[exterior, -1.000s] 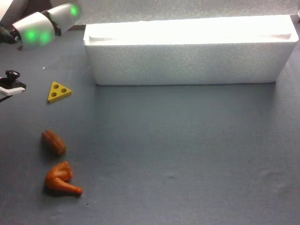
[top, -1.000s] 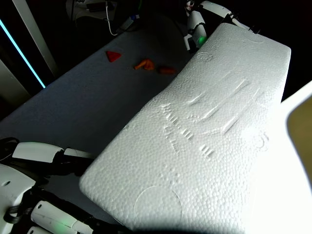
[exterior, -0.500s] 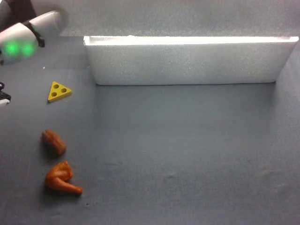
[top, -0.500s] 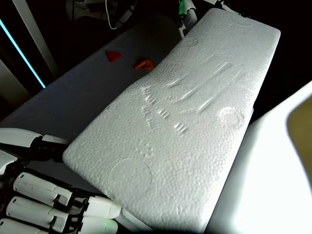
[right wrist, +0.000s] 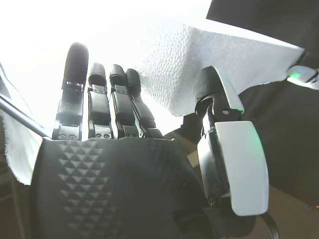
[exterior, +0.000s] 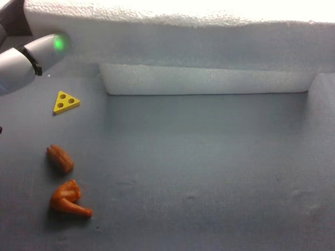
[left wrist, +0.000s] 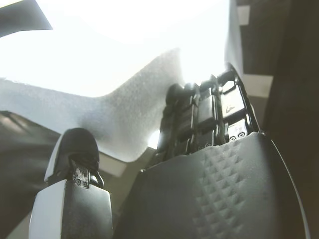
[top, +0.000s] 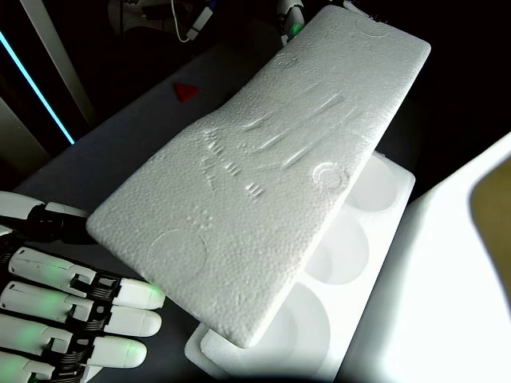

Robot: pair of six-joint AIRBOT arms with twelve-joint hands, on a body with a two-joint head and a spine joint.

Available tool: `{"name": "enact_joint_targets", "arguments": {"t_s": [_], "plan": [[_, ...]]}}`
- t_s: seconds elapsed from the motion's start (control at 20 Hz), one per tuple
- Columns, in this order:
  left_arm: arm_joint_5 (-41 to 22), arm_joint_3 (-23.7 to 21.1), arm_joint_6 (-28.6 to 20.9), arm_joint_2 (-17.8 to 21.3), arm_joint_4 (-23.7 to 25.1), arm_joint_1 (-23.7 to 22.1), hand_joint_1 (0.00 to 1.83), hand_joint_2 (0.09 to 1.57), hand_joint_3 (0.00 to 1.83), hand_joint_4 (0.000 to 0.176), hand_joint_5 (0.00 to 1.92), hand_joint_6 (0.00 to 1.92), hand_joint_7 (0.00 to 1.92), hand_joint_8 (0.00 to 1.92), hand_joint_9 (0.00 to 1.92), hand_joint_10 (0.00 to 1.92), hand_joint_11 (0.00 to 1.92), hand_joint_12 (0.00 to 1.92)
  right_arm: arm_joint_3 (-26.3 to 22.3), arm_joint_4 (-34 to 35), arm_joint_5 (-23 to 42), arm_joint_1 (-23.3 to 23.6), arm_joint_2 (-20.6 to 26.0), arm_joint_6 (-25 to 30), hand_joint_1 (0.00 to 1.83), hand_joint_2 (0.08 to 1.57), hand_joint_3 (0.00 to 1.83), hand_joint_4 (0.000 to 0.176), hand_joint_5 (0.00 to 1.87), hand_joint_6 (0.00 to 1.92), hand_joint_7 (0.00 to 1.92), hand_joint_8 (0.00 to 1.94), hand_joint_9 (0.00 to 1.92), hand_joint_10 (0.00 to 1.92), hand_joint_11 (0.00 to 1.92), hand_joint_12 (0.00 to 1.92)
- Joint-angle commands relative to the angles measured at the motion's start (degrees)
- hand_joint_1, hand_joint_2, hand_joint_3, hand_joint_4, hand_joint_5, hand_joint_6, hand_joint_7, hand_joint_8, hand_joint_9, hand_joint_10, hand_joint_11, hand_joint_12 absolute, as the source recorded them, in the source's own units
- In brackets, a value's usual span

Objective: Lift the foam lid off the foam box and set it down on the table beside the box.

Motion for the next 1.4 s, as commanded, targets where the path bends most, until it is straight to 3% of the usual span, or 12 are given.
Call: {"name": "enact_joint_targets", "arguments": {"t_s": [0.0,0.15,0.45,0.5,0.55,0.65,0.7,0.8,0.95,1.1,1.25,1.35], "plan": [[-6.91,-0.79,-0.36,0.01,6.78,0.02,0.19,1.23,0.0,0.0,0.22,0.0,0.01,0.0,0.0,0.0,0.0,0.0,-0.88,-6.22,8.3,0.15,0.39,0.62,0.41,1.29,0.0,0.0,0.0,0.65,0.09,0.09,0.0,0.35,0.0,1.47],[-6.78,-1.67,-0.36,0.56,6.79,1.7,0.19,1.23,0.0,0.0,0.22,0.0,0.01,0.0,0.0,0.0,0.01,0.01,-1.65,-6.17,8.75,-1.07,0.94,0.78,0.43,1.3,0.0,0.0,0.0,0.6,0.07,0.03,0.0,0.1,0.0,0.93],[-5.27,-3.13,-1.17,0.95,7.94,4.76,0.22,1.24,0.0,0.0,0.22,0.0,0.0,0.0,0.0,0.0,0.02,0.01,-3.14,-5.0,9.94,-5.11,1.9,1.55,0.38,1.32,0.0,0.0,0.0,0.47,0.03,0.0,0.01,0.06,0.0,1.03],[-5.29,-3.64,-1.41,0.93,7.76,5.57,0.23,1.24,0.0,0.0,0.23,0.0,0.0,0.0,0.0,0.0,0.04,0.02,-3.49,-4.51,10.16,-6.2,2.22,1.71,0.41,1.33,0.0,0.0,0.0,0.38,0.02,0.0,0.0,0.01,0.0,0.75],[-5.38,-3.94,-1.51,0.93,7.62,6.14,0.23,1.24,0.0,0.0,0.23,0.0,0.0,0.0,0.0,0.0,0.04,0.02,-3.61,-4.29,10.32,-6.78,2.33,1.95,0.41,1.33,0.0,0.0,0.0,0.38,0.02,0.0,0.0,0.01,0.0,0.75],[-5.32,-4.42,-1.91,0.88,7.58,7.38,0.23,1.24,0.0,0.0,0.24,0.01,0.0,0.0,0.0,0.0,0.01,0.15,-3.89,-3.61,10.93,-8.35,2.39,2.5,0.4,1.33,0.0,0.0,0.04,0.35,0.04,0.0,0.03,0.02,0.0,0.96],[-5.32,-4.55,-2.34,0.67,7.57,8.03,0.23,1.24,0.0,0.0,0.24,0.0,0.0,0.0,0.0,0.0,0.0,0.22,-4.07,-3.15,11.39,-9.31,2.39,2.82,0.37,1.31,0.0,0.0,0.05,0.33,0.04,0.0,0.02,0.03,0.0,0.92],[-5.45,-5.11,-2.71,0.39,7.28,9.21,0.2,1.22,0.0,0.016,0.23,0.0,0.0,0.0,0.0,0.0,0.0,0.03,-4.6,-2.29,12.34,-11.37,2.41,3.61,0.39,1.29,0.0,0.0,0.06,0.32,0.05,0.0,0.02,0.06,0.0,1.06],[-5.59,-5.67,-2.79,0.29,6.56,10.38,0.18,1.22,0.0,0.001,0.23,0.0,0.0,0.0,0.0,0.0,0.0,0.0,-4.94,-0.97,13.33,-13.89,2.42,4.54,0.4,1.3,0.0,0.0,0.1,0.21,0.02,0.0,0.0,0.03,0.0,0.68],[-5.77,-6.32,-3.19,0.0,6.15,11.8,0.16,1.2,0.0,0.029,0.21,0.0,0.0,0.0,0.0,0.0,0.0,0.0,-4.95,0.73,13.86,-17.09,2.02,5.78,0.36,1.3,0.0,0.0,0.12,0.12,0.01,0.0,0.0,0.01,0.0,0.46],[-6.56,-6.86,-3.71,-0.36,5.16,13.44,0.16,1.19,0.0,0.036,0.22,0.0,0.0,0.0,0.0,0.0,0.0,0.0,-4.92,1.68,13.97,-18.7,1.36,6.68,0.36,1.3,0.0,0.0,0.14,0.08,0.0,0.0,0.0,0.0,0.0,0.13],[-6.91,-6.86,-4.14,-0.9,4.29,14.58,0.16,1.2,0.0,0.022,0.22,0.01,0.0,0.0,0.0,0.0,0.0,0.0,-4.53,2.6,13.96,-19.88,0.85,7.36,0.36,1.3,0.0,0.0,0.15,0.06,0.01,0.0,0.0,0.0,0.0,0.17]]}}
